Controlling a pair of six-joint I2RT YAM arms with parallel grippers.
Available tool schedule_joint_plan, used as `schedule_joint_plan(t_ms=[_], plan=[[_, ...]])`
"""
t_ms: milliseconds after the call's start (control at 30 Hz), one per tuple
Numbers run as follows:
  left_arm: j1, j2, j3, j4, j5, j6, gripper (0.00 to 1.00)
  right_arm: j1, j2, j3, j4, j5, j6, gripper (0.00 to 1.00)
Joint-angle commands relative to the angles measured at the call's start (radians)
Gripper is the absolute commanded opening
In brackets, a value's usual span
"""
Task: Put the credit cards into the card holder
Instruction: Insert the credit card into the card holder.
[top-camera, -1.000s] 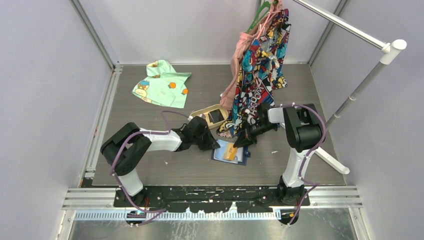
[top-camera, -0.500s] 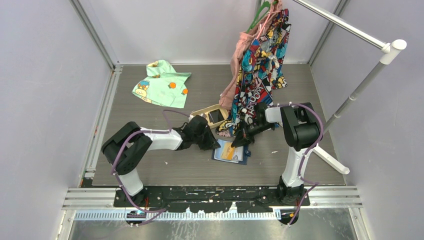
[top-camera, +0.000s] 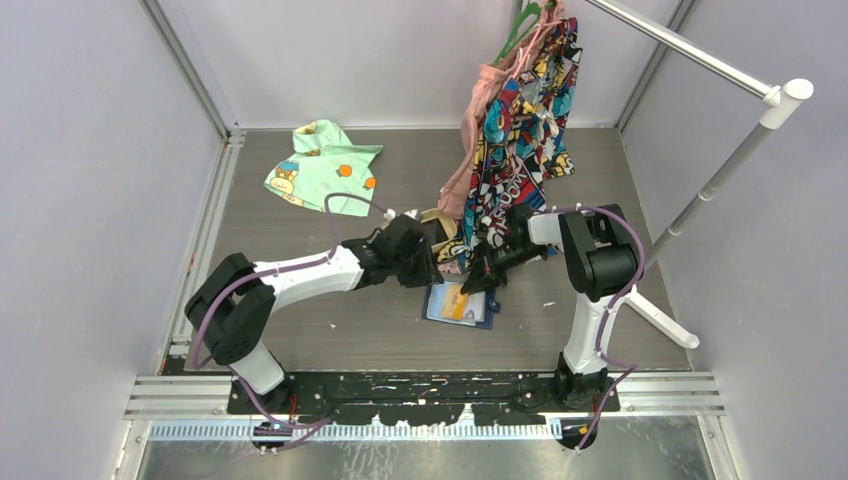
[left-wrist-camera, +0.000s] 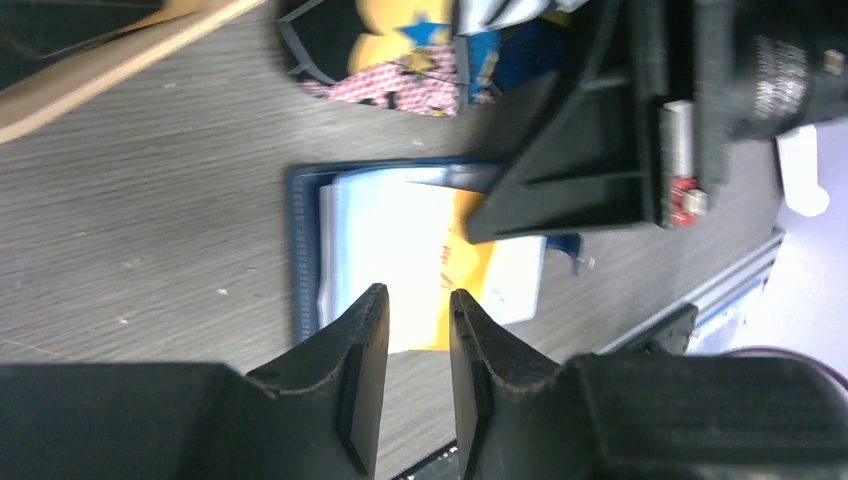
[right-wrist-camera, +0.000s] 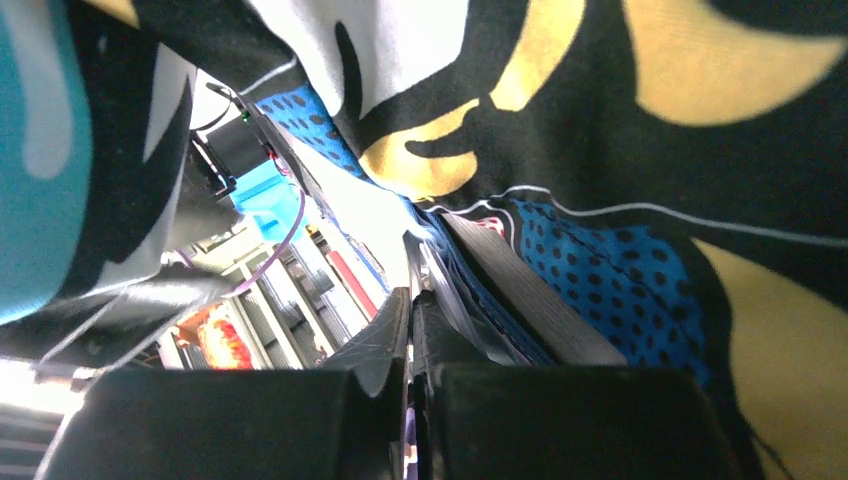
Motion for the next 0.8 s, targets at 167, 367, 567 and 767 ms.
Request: schedule_joint_plan(t_ms=[167,367,567,767], plan=[[-0.124,0.11,0.229,-0.062,0.088,0.119,0.16,0.007,0.03,0.021,0.01,0.092,-0.005,0.06],[-0.159,0.246,0.382,-0.171,0.103,0.144,0.12,0.007,0.045,0.033,0.002,0.094,-0.005,0.06],[-0.159,0.318,0.465,-0.249,0.091,0.148,0.11,0.007,0.045,0.033,0.001,0.095,-0.002,0.06],[-0.164,0.337,0.477,-0.283,0.056,0.169,0.12,0.007,0.047,0.032,-0.001,0.092,0.001,0.07]])
